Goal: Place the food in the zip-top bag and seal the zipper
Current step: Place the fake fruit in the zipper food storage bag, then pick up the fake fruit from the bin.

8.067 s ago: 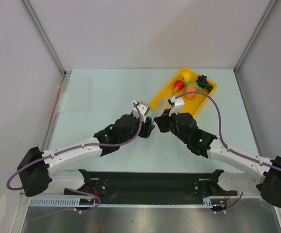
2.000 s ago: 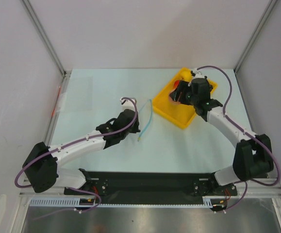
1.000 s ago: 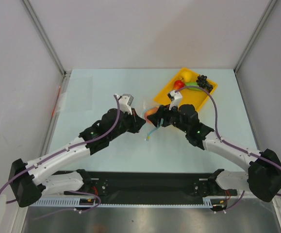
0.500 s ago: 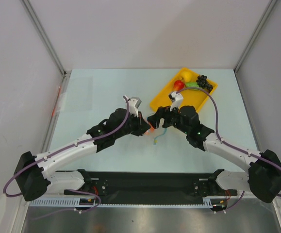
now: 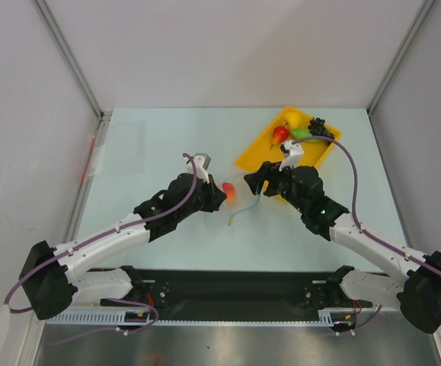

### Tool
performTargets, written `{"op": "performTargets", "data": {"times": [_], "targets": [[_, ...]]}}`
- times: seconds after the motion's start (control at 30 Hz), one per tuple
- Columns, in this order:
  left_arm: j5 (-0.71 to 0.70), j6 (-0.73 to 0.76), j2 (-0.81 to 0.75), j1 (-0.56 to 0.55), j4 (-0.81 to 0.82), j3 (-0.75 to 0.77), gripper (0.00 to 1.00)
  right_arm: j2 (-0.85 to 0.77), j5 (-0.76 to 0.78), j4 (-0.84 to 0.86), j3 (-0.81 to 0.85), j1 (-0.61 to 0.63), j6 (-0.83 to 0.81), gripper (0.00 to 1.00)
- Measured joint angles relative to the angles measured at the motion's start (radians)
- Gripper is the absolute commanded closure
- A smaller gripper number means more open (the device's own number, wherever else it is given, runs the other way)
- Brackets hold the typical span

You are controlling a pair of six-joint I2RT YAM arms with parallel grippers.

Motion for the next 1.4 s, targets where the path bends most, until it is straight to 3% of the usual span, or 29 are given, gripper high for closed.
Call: {"op": "performTargets", "data": {"times": [0.17,0.23,0.57,0.8,0.93,1.4], "targets": [[-0.053,-0.006,0.001,0.000,0.005,-0.019,1.00,0.019,0.052,-0.076,0.037,-0.116,0.012,0.27],[-0.066,-0.007,0.001,0.000,0.013,-0.024,1.00,0.063,0.055,-0.095,0.084,-0.186,0.024,0.18],[-0.092,-0.010,0.001,0.001,0.031,-0.045,1.00,0.472,0.004,-0.211,0.449,-0.465,0.151,0.03],[-0.097,-0.009,0.000,0.001,0.034,-0.047,1.00,0.768,0.006,-0.279,0.705,-0.497,0.282,0.00],[-0.100,-0.009,0.000,0.001,0.035,-0.047,1.00,0.884,0.007,-0.303,0.791,-0.503,0.349,0.04],[-0.111,-0.008,0.000,0.001,0.035,-0.047,1.00,1.134,-0.013,-0.327,0.987,-0.561,0.507,0.07]]}}
